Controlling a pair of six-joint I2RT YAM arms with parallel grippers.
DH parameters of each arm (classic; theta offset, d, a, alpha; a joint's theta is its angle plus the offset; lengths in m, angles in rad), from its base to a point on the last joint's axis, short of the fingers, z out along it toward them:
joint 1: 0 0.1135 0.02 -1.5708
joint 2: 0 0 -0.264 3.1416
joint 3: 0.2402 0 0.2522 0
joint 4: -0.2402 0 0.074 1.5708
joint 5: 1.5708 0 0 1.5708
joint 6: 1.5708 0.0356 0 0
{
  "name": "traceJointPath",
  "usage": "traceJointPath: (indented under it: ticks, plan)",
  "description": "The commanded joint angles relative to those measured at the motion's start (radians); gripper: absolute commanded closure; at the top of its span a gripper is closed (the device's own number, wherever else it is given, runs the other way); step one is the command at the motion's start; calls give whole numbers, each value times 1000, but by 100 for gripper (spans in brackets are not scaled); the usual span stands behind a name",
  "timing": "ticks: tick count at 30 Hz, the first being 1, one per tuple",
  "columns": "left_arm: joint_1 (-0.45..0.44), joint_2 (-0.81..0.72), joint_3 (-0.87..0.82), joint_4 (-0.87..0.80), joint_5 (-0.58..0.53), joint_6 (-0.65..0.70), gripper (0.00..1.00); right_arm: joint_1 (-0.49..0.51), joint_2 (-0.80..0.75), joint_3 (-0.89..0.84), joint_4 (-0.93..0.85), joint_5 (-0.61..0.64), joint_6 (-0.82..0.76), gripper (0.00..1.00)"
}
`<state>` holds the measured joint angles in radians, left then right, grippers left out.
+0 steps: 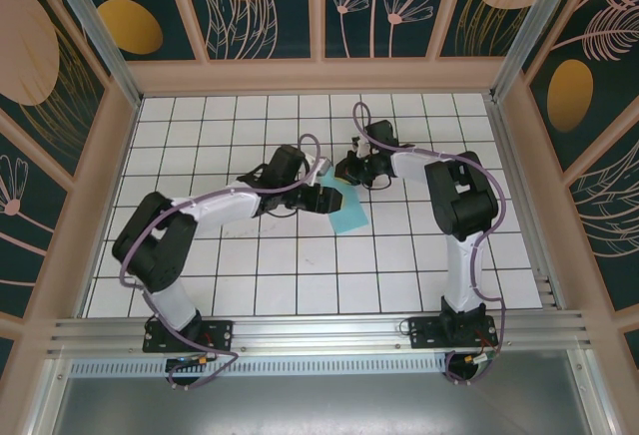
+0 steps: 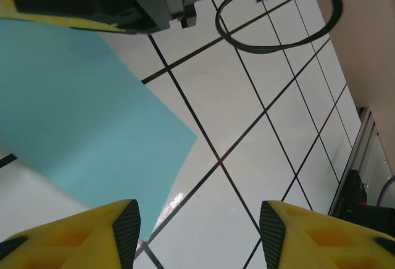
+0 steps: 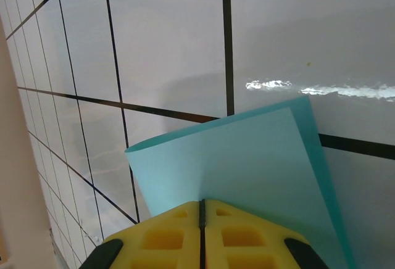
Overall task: Fold a paper plane with a square sheet of paper (fold left side to right side)
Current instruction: First fold the square sheet of paper in half at the center of the table.
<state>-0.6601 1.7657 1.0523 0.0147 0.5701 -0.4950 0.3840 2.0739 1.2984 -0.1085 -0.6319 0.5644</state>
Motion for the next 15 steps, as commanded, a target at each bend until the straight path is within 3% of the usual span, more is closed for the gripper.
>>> traceJointPath:
  ticks: [1, 15]
  plan:
    - [-4, 64, 49, 37, 76, -7, 44, 6, -15, -6, 3, 6, 17, 90]
    - [-25, 251, 117, 35, 63, 3, 46, 6, -22, 13, 10, -23, 22, 89]
